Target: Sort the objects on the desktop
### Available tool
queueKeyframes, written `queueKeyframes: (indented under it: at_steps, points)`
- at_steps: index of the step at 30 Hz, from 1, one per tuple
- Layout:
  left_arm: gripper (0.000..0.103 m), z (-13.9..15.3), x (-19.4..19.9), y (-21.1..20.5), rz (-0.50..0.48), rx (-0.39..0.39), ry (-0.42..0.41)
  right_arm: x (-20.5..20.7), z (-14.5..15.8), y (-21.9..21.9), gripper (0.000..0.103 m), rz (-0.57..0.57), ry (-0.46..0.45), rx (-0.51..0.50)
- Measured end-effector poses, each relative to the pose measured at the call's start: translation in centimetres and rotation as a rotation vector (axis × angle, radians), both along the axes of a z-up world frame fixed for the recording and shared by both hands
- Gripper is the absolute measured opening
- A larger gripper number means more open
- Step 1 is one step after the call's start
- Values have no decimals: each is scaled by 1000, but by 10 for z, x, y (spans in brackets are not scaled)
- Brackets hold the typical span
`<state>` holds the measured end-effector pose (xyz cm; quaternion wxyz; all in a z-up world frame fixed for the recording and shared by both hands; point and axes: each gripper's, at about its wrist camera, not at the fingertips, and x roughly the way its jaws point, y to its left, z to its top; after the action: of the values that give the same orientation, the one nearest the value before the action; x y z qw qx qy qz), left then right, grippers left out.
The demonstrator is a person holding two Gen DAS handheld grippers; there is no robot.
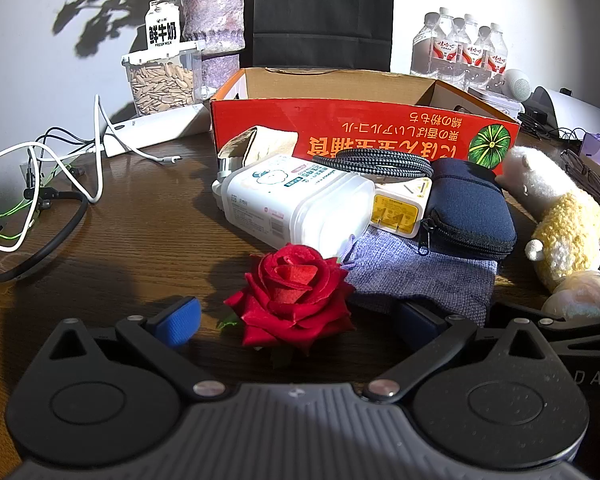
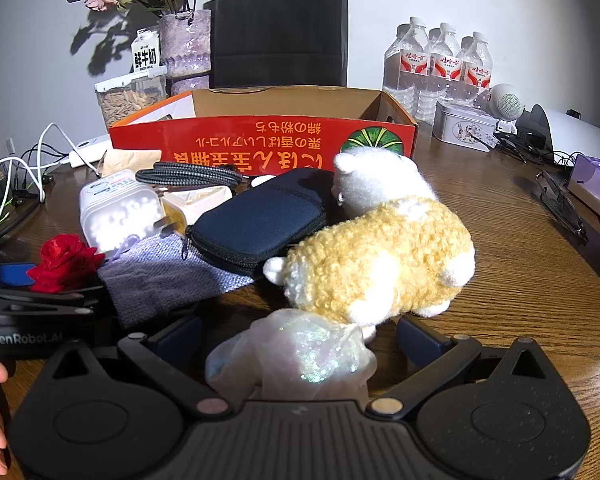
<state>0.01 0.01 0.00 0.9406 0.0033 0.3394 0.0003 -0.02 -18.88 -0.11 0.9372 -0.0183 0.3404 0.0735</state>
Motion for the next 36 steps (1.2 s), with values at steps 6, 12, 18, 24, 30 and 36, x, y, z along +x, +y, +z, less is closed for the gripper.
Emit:
queueKeyframes:
  at_steps: [6, 12, 18, 24, 30, 36]
  points:
    - [103, 0, 0, 0, 0, 1, 0, 0, 0, 0, 103, 43, 1, 8]
    - [103, 4, -5, 6, -45, -15, -3, -23, 24, -14, 101, 118, -89, 104]
    - [103, 24, -8, 23, -82, -146, -85, -13, 47, -15, 99, 149, -157, 39]
    - [103, 19, 16, 31, -38, -168, -30, 15, 40, -34, 96, -15, -123, 37]
    - [56, 13, 6, 31, -78, -137, -2, 41, 26, -53, 98, -139, -78, 34]
    - [45, 15, -3, 36, -111, -139, 0, 26, 23, -68, 96, -97, -65, 84]
